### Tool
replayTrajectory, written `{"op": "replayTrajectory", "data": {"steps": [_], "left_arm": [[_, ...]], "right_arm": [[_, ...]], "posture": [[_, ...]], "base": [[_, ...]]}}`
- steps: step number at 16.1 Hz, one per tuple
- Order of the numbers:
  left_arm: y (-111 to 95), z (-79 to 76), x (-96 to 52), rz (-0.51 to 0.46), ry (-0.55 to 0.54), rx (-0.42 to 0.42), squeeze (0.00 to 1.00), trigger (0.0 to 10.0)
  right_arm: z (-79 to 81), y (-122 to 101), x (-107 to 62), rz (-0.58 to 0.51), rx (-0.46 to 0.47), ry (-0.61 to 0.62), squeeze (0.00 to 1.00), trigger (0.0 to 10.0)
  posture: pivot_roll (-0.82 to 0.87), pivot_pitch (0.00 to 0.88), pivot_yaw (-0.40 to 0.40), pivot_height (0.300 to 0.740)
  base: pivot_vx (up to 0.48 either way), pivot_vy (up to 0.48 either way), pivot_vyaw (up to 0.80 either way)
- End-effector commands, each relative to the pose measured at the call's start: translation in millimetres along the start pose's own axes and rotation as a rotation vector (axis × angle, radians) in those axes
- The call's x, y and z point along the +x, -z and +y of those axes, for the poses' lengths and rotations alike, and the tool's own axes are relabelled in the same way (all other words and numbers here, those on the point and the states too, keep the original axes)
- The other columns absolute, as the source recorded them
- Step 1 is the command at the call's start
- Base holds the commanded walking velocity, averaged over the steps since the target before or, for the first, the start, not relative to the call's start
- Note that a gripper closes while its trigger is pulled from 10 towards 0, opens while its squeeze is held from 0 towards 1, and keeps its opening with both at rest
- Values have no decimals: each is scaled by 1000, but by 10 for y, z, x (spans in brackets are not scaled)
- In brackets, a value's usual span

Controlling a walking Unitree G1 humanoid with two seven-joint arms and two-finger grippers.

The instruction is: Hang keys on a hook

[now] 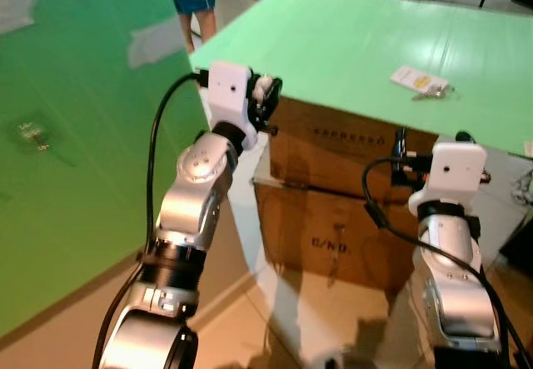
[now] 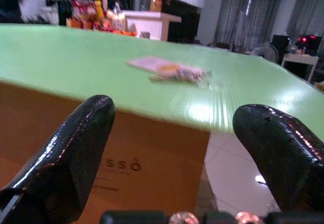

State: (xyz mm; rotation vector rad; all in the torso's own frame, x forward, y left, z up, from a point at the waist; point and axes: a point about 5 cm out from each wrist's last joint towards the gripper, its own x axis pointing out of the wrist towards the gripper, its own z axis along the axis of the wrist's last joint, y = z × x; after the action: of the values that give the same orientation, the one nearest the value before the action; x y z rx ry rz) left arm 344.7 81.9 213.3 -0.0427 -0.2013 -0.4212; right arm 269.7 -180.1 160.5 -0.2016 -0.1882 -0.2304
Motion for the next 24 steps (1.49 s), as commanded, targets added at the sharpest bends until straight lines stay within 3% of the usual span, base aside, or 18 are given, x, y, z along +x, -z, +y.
{"op": "replayTrajectory", "data": {"steps": [1, 17, 20, 22, 24], "left_arm": [[-73, 20, 8, -26, -6, 2, 0, 0], [-68, -73, -42, -33, 37, -25, 0, 0], [-84, -82, -50, -37, 49, -27, 0, 0], [-107, -78, -65, -42, 57, -26, 0, 0], [-127, -72, -82, -47, 61, -22, 0, 0]], "right_arm": [[7, -19, 9, -1, -2, -3, 0, 10000], [-6, -101, 21, -31, -8, -28, 0, 10000], [11, -100, 22, -31, -5, -39, 55, 10000], [32, -99, 22, -29, -3, -50, 165, 10000], [45, -92, 19, -28, -3, -56, 208, 10000]], "posture": [[-228, 0, 130, 740], [-225, 0, 117, 740], [-220, 0, 117, 740], [-214, 0, 116, 740], [-207, 0, 115, 740]], "base": [[0, 0, 0], [0, 0, 534], [0, 0, 565], [0, 0, 547], [0, 0, 544]]}}
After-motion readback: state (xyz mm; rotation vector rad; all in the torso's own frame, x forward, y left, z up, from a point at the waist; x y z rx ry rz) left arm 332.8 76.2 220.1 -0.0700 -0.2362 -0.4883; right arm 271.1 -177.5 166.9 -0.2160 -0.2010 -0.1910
